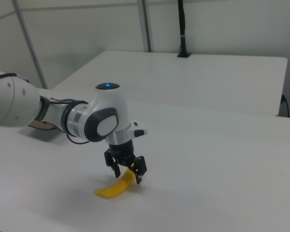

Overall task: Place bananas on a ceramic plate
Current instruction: 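Lower the gripper onto the banana and close it around the middle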

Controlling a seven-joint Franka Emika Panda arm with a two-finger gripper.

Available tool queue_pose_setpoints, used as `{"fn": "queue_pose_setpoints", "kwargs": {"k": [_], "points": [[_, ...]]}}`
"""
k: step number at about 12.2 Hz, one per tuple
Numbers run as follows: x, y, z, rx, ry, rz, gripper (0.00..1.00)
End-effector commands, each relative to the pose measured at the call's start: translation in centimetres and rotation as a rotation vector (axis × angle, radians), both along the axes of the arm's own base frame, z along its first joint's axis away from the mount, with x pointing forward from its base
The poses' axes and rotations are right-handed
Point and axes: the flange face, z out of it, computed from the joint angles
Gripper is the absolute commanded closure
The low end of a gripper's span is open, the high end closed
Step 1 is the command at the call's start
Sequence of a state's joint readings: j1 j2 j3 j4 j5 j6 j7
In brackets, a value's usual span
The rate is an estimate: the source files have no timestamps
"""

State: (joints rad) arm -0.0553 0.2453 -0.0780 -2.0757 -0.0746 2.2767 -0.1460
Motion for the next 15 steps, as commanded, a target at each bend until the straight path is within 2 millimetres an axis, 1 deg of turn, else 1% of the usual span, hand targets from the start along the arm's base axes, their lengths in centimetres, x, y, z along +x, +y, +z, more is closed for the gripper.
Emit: {"fn": "queue_pose_setpoints", "kwargs": {"k": [1,2,3,4,7,9,11,13,15], "points": [[-0.1,-0.1,0.0,-0.011,-0.015,0.048,0.33],[-0.1,-0.1,-0.1,-0.011,-0.013,0.05,0.37],[-0.1,-0.3,-0.1,-0.01,-0.013,0.047,0.45],[-0.2,-0.4,-0.1,-0.01,-0.013,0.045,0.56],[-0.2,-0.3,0.1,-0.01,-0.009,0.046,0.84],[-0.1,-0.4,0.3,-0.009,-0.009,0.042,0.92],[-0.1,-0.3,1.2,-0.01,-0.02,0.041,0.93],[0.8,0.3,4.3,-0.009,-0.008,0.046,0.93],[1.7,1.5,7.6,0.001,-0.001,0.046,0.93]]}}
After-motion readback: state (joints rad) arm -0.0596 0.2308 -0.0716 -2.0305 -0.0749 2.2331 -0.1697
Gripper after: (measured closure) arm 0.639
